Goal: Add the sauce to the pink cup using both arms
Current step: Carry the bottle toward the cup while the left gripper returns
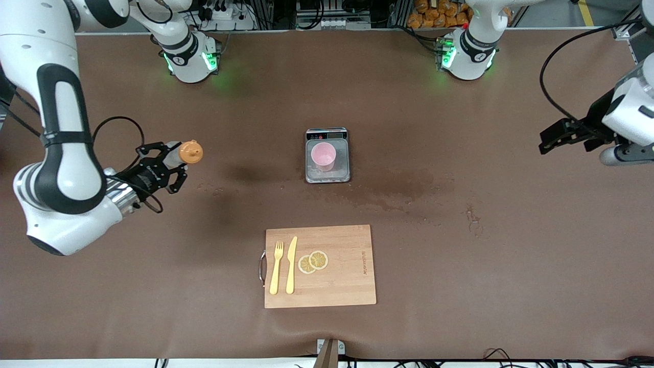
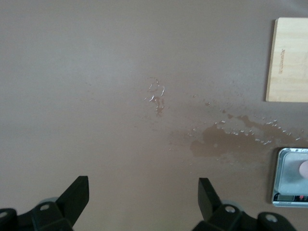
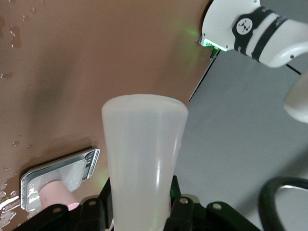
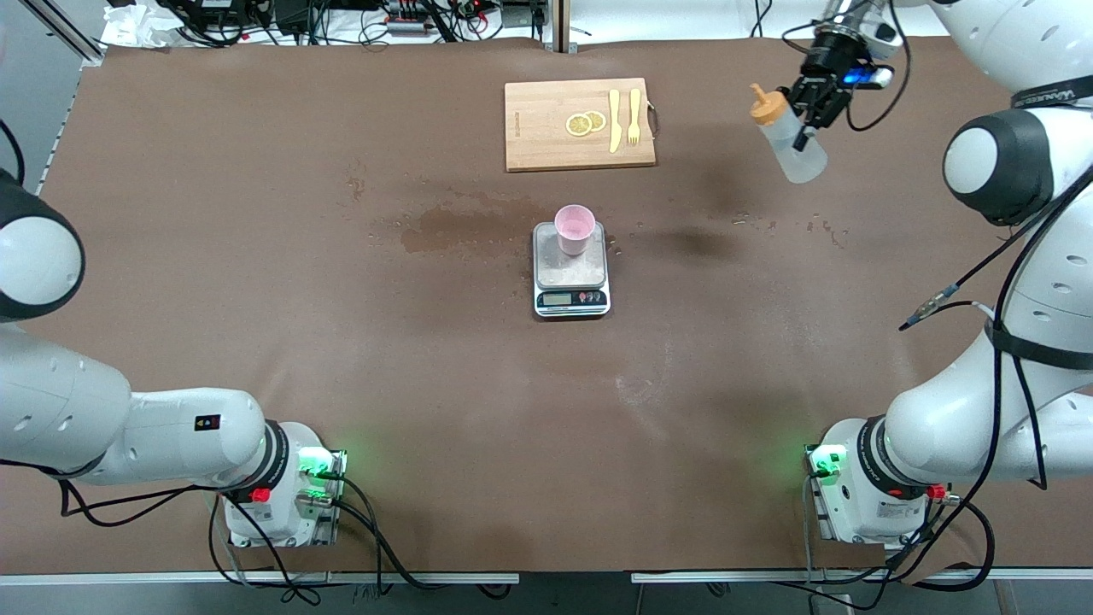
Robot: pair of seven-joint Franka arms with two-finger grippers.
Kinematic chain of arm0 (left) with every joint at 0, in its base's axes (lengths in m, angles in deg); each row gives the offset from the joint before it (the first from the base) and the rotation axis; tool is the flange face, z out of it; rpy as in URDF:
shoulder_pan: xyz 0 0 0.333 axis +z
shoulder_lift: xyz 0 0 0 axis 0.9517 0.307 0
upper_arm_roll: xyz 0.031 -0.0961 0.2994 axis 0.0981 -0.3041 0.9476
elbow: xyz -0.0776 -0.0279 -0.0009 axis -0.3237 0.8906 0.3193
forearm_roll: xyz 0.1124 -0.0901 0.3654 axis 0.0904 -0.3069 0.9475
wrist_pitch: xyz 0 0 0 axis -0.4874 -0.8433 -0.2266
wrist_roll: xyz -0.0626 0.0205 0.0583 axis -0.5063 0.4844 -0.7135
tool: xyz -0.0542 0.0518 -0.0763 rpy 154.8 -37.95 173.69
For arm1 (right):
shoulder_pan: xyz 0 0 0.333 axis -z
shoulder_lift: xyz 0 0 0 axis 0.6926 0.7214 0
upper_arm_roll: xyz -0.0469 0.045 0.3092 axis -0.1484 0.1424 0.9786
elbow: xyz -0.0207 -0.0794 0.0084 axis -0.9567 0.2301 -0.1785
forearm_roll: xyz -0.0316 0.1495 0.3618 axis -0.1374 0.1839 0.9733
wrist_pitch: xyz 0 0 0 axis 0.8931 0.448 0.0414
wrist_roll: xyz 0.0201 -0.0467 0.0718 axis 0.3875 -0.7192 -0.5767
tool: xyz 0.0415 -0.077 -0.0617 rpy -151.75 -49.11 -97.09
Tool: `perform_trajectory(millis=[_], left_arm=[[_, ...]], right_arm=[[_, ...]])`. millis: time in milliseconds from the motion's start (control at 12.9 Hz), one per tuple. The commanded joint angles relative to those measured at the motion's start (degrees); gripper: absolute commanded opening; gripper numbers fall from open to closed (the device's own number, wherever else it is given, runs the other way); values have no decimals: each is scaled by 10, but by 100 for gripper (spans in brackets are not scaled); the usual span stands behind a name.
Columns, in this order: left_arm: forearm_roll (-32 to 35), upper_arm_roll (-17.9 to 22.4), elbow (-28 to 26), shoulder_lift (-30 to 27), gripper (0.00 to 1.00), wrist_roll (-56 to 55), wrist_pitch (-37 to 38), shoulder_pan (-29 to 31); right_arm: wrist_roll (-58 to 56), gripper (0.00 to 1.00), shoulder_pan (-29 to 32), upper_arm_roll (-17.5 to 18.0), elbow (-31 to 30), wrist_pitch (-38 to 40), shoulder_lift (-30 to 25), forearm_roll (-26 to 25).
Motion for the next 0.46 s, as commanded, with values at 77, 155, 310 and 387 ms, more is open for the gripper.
perform_trajectory(millis=[77,155,310,387], left_arm=[[-11,57,-43,-38,100,25,0,-37],[-10,71,-43,-37,100,44,0,-43],[-10,76,-41,-32,100,53,0,-42],[-9,72,-40,-32,100,53,0,-39]], right_arm=[[98,45,-57,-8,14,-13,-10,-16],[119,44,-71,-8,14,-20,-10,-18],[153,44,-98,-7,14,-31,-9,-32],[178,44,-115,-8,14,-42,-8,-43]])
